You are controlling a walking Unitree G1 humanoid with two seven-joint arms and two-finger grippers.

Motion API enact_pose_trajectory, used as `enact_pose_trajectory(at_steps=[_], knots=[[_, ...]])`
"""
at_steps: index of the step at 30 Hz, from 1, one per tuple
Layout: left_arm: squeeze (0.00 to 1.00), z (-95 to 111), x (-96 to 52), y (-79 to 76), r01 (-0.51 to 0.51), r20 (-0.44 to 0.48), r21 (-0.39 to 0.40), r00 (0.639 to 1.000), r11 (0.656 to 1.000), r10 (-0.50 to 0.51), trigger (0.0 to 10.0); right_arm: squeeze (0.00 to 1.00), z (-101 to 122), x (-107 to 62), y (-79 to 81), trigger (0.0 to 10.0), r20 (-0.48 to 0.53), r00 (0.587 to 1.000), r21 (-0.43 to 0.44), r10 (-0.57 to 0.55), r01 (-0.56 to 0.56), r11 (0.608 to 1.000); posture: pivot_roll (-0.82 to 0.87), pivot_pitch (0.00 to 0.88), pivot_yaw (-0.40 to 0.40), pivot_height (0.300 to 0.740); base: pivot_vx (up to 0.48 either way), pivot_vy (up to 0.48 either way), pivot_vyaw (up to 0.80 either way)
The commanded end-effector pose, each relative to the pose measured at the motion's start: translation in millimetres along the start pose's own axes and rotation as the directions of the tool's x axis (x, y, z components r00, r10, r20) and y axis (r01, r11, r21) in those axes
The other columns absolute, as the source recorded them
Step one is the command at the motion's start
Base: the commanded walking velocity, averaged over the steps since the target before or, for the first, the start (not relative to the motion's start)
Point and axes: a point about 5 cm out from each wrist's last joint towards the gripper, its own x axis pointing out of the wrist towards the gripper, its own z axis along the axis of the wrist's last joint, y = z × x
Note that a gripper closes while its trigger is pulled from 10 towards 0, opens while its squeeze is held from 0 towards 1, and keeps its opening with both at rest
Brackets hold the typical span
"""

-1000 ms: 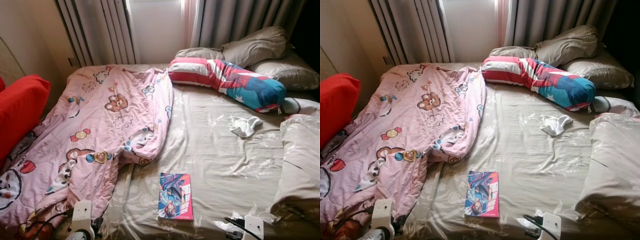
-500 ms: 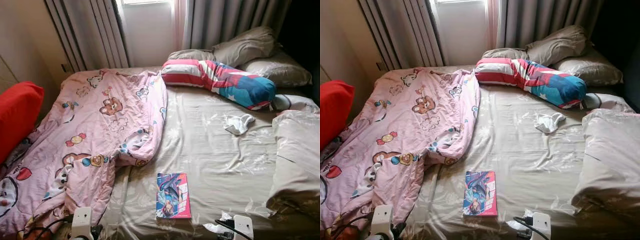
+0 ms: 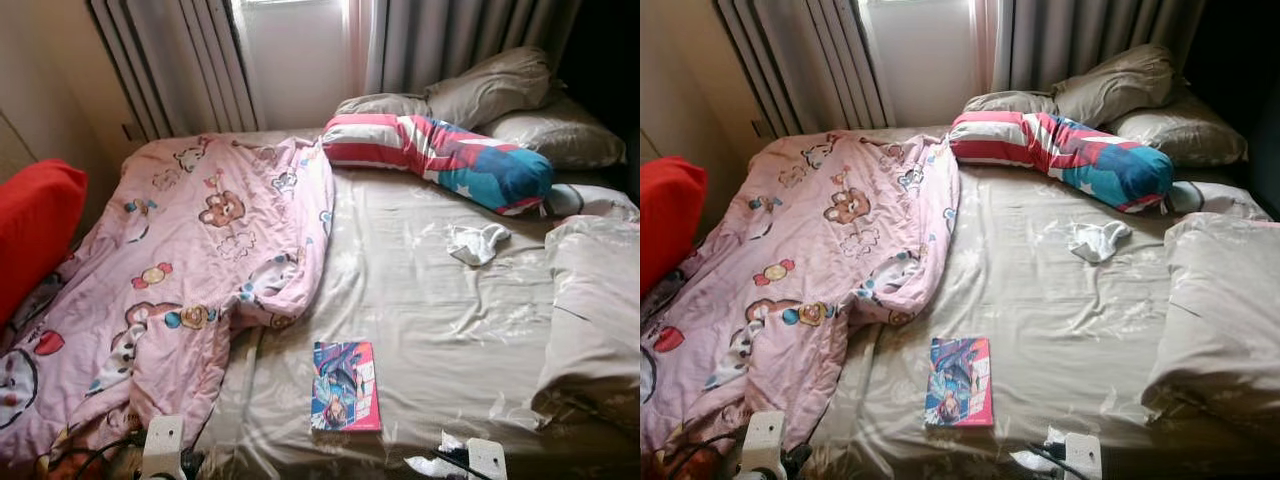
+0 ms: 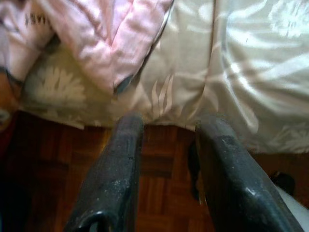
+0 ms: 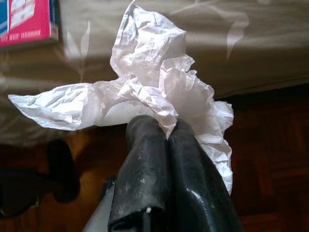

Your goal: Clean up the room

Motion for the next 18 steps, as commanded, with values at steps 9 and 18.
enact_pose_trajectory(at_steps=[9,18], knots=[[0.0,-5.8,-2.6,14.5,-0.025,-0.057,-0.009,0.998,1.0,0.024,10.0,0.0,-8.2,-1.4,4.9,10.0,-0.022,0.999,-0.042,0.025,-0.026,0.999,-0.05,0.0,0.065,0.74,0.0,0.0,0.05],[0.0,18.2,7.3,-10.4,0.0,-0.029,-0.007,1.0,1.0,0.0,10.0,0.0,-4.4,-0.9,3.5,10.0,-0.006,1.0,-0.038,0.021,-0.021,0.999,-0.05,0.0,0.065,0.74,0.0,0.0,0.71]])
